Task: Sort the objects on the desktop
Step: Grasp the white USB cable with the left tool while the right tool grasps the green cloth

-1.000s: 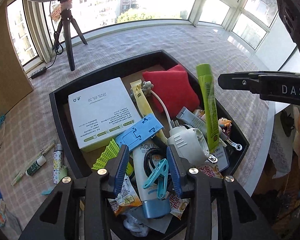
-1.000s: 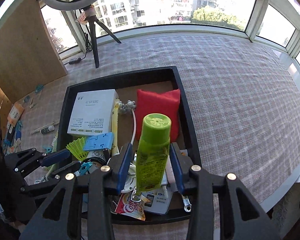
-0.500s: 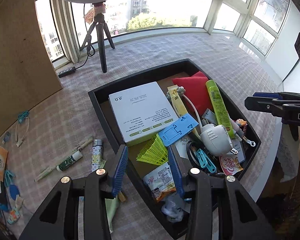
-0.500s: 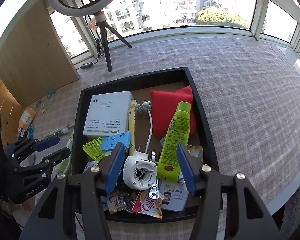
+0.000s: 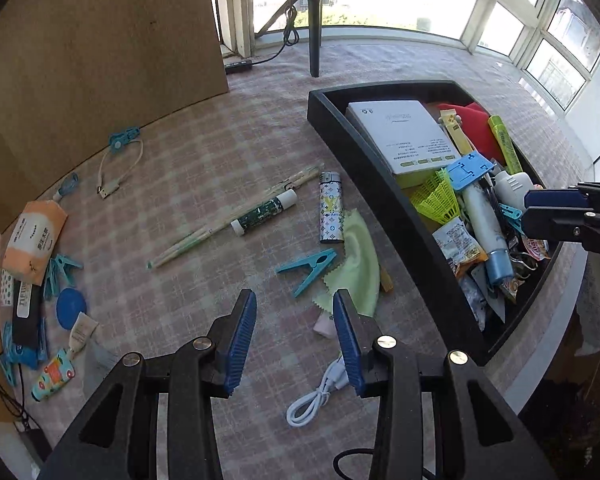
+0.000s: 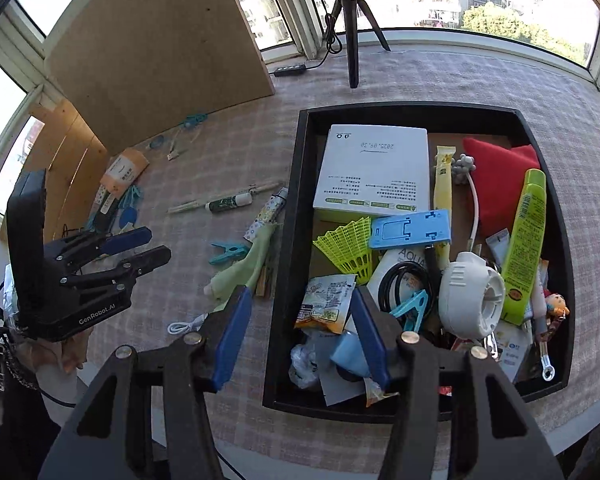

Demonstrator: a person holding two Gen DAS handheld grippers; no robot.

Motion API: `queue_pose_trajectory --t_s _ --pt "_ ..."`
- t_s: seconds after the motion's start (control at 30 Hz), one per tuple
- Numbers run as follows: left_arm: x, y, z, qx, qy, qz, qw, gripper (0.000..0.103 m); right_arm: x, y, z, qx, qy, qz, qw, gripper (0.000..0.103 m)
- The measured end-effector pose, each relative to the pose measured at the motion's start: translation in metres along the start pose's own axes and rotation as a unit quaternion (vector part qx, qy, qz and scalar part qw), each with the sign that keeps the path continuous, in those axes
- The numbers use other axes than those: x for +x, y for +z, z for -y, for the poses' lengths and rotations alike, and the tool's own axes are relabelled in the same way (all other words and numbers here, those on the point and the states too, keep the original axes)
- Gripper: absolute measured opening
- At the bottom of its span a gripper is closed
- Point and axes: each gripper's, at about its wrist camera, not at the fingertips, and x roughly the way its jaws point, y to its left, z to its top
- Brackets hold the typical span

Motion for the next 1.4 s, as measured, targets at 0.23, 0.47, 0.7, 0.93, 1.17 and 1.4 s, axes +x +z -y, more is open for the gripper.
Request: queue_pose_trajectory --t_s 0.23,0.47,0.7,0.93,1.17,1.4 --pt "0.028 -0.055 0.008 0.051 -0.01 -0.048 0.9975 0.037 0.072 -0.006 -0.046 0.024 0.051 -0.084 0.995 0.048" --pt "0.041 -0.07 0.015 0.062 -0.033 -0.045 0.9965 0.037 0.123 -0.011 -0.063 0.061 0.014 -0.111 0.992 0.048" --pt "0.046 -0.073 0.02 0.066 -0.052 -0.041 0.9956 0.039 0.152 -0.01 -0.07 0.078 -0.02 -0.115 0.99 0.042" --pt "0.053 -0.074 0.023 0.064 -0.065 -0.04 0.995 0.04 0.158 -0.003 -0.074 0.07 -0.046 -0.091 0.992 0.038" --pt "0.05 -0.08 0.022 0.059 -0.045 -0.02 0.9971 0.014 0.169 -0.003 -0.084 0.038 -0.053 -0.087 0.994 0.016" --pt "0.042 -0.084 0.0 0.0 -0.061 -0.026 0.9978 0.012 0.156 -0.013 -0.061 0.072 -0.004 -0.105 0.992 0.004"
